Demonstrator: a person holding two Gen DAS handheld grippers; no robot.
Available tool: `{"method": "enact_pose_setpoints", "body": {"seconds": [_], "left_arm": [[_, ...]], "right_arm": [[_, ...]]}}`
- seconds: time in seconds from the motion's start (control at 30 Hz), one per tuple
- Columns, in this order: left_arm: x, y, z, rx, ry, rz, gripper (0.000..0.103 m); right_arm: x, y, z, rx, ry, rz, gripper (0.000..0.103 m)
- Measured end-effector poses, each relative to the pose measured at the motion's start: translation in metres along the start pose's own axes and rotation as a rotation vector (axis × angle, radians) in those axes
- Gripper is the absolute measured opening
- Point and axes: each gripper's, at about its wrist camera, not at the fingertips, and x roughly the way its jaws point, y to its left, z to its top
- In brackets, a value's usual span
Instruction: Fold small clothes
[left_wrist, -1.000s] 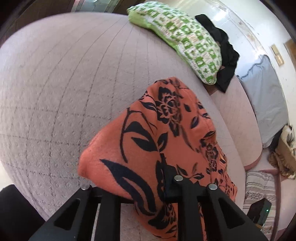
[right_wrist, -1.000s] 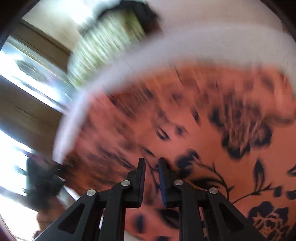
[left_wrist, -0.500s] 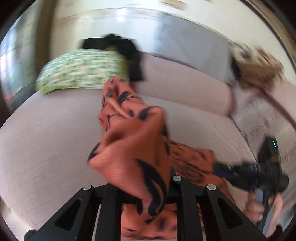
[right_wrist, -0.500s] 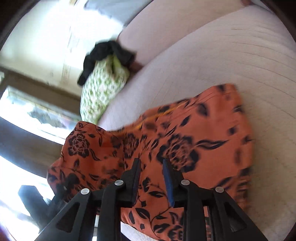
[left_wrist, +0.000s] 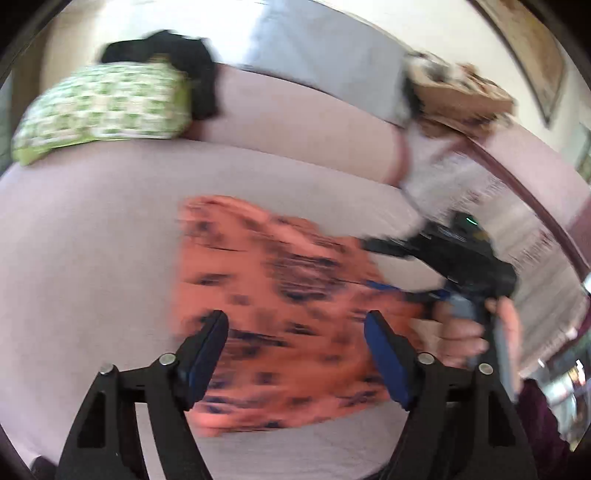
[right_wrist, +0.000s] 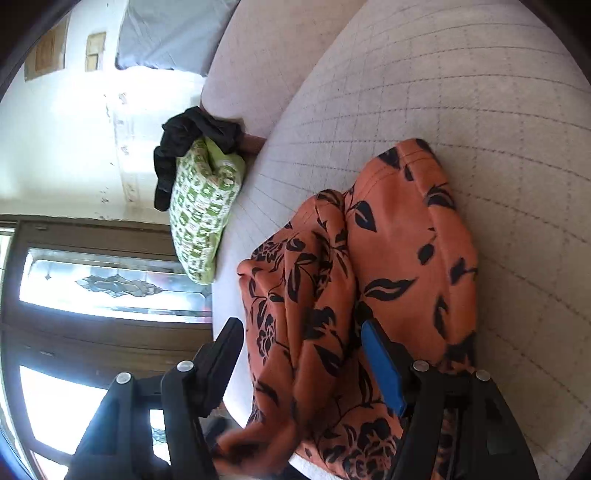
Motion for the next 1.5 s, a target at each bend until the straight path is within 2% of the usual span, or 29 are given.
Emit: {"method": "enact_pose_setpoints", "body": {"seconds": [0.1,0.17,0.23,0.3,0.33,0.37,0.43,0.53,0.63,0.67,0.73,0.77,0.8,0.9,1.0,1.03,1.1,1.13,1.27,1.33,1.4,1.43,1.5], "left_arm": [[0.009,0.034,0.0,-0.099,0.044,0.078,0.077],[0.024,0.047,-0.006,-0.126,0.099,0.127,0.077],[0.037,0.047,-0.012,-0.128,0.142,0.137,0.077],[0.04,0.047,-0.019,-0.129,0.154,0.144,0.077],[0.039,0.047,-0.02,-0.132,0.148,0.144,0.077],[0.038,0.046,-0.019,-0.132,0.146,0.139,0.077],[0.034,0.044,-0.018,-0.126,0.143,0.133,0.077],[0.028,0.024,-0.011,-0.105,0.109,0.112,0.077],[0.033,-0.001,-0.01,-0.058,0.103,0.085,0.077],[0.038,-0.008,-0.012,-0.039,0.109,0.087,0.077],[0.059,-0.023,-0.017,0.02,0.153,0.133,0.077],[0.071,-0.029,-0.023,0.058,0.196,0.161,0.078],[0.078,-0.033,-0.028,0.079,0.228,0.166,0.078],[0.071,-0.034,-0.031,0.062,0.215,0.134,0.078],[0.062,-0.028,-0.027,0.018,0.211,0.109,0.078],[0.057,-0.028,-0.024,0.002,0.198,0.112,0.078],[0.05,-0.026,-0.019,0.01,0.168,0.123,0.078],[0.048,-0.027,-0.016,0.021,0.152,0.135,0.078],[0.047,-0.026,-0.013,0.042,0.144,0.178,0.078],[0.057,-0.019,-0.014,0.041,0.169,0.196,0.078],[0.072,-0.014,-0.02,0.036,0.191,0.195,0.081],[0.074,-0.014,-0.023,0.031,0.188,0.192,0.084],[0.078,-0.015,-0.027,0.039,0.191,0.216,0.088]], "right_arm": [[0.016,0.002,0.001,0.01,0.006,-0.029,0.07],[0.032,0.006,0.0,0.009,0.03,-0.03,0.07],[0.045,0.015,-0.003,-0.021,0.019,-0.052,0.07],[0.052,0.031,-0.008,-0.1,-0.002,-0.076,0.05],[0.054,0.039,-0.01,-0.152,-0.016,-0.112,0.023],[0.054,0.052,-0.015,-0.243,-0.054,-0.184,0.018],[0.042,0.069,-0.024,-0.337,-0.142,-0.205,0.014],[0.004,0.089,-0.036,-0.457,-0.294,-0.224,0.013],[-0.029,0.08,-0.041,-0.451,-0.367,-0.247,0.013],[-0.036,0.068,-0.037,-0.41,-0.36,-0.258,0.013],[-0.028,0.042,-0.023,-0.313,-0.251,-0.298,0.017],[-0.02,0.021,-0.015,-0.22,-0.168,-0.367,0.017],[-0.021,0.002,-0.012,-0.138,-0.145,-0.422,0.018],[-0.047,-0.01,-0.008,-0.081,-0.213,-0.38,0.023],[-0.072,0.011,-0.011,-0.165,-0.383,-0.315,0.024],[-0.071,0.019,-0.012,-0.192,-0.388,-0.287,0.024],[-0.051,0.041,-0.011,-0.27,-0.333,-0.231,0.024],[-0.044,0.045,-0.011,-0.295,-0.315,-0.234,0.024],[0.002,0.066,-0.006,-0.408,-0.19,-0.336,0.024],[0.026,0.06,0.005,-0.386,-0.112,-0.39,0.024],[0.045,0.036,0.014,-0.303,-0.047,-0.477,0.022],[0.053,0.021,0.021,-0.25,-0.002,-0.471,0.022],[0.05,0.011,0.031,-0.183,-0.002,-0.388,0.022]]}}
